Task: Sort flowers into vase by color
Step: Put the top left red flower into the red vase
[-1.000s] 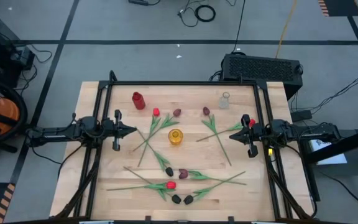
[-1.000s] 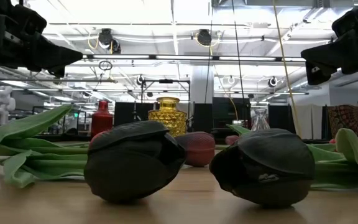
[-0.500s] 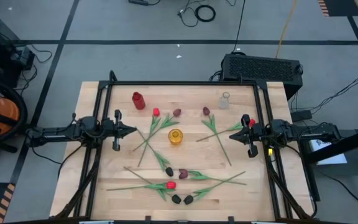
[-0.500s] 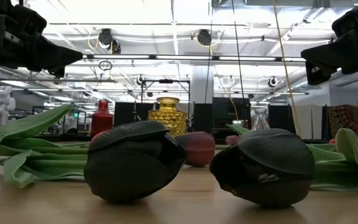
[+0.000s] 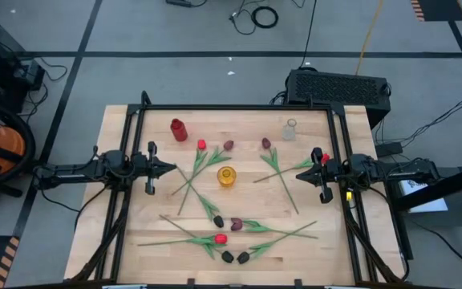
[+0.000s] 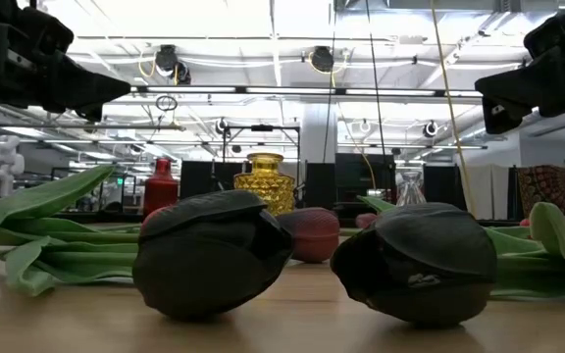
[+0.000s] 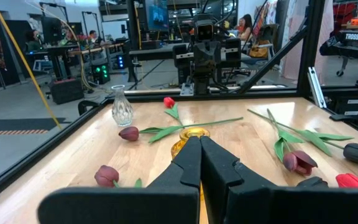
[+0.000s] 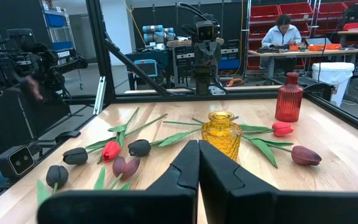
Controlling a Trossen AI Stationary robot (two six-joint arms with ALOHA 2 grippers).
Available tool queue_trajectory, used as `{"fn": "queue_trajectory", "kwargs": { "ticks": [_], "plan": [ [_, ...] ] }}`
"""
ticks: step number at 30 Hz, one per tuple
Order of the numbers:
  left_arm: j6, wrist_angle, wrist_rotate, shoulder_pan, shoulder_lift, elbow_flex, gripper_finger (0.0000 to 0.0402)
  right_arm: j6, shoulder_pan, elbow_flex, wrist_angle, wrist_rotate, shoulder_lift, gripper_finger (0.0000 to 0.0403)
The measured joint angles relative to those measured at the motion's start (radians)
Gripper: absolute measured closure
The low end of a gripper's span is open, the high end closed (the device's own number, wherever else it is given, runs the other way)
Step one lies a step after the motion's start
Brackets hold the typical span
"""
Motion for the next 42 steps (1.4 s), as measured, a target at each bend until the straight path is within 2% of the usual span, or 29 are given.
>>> {"fn": "queue_trajectory", "kwargs": {
  "ticks": [28,33,37,42],
  "plan": [
    [-0.003,0.023,-0.024,0.000,0.000,0.000,0.0400,0.000,0.000,0.000,0.000,0.000,0.000,0.0403],
    [-0.056,0.155,-0.015,0.000,0.000,0.006,0.0400,0.000,0.000,0.000,0.000,0.000,0.000,0.0403],
    [-0.109,0.130,0.007,-0.001,-0.001,0.090,0.0400,0.000,0.000,0.000,0.000,0.000,0.000,0.0403],
    [-0.109,-0.029,0.027,-0.001,0.044,0.253,0.0400,0.000,0.000,0.000,0.000,0.000,0.000,0.0403]
  ]
}}
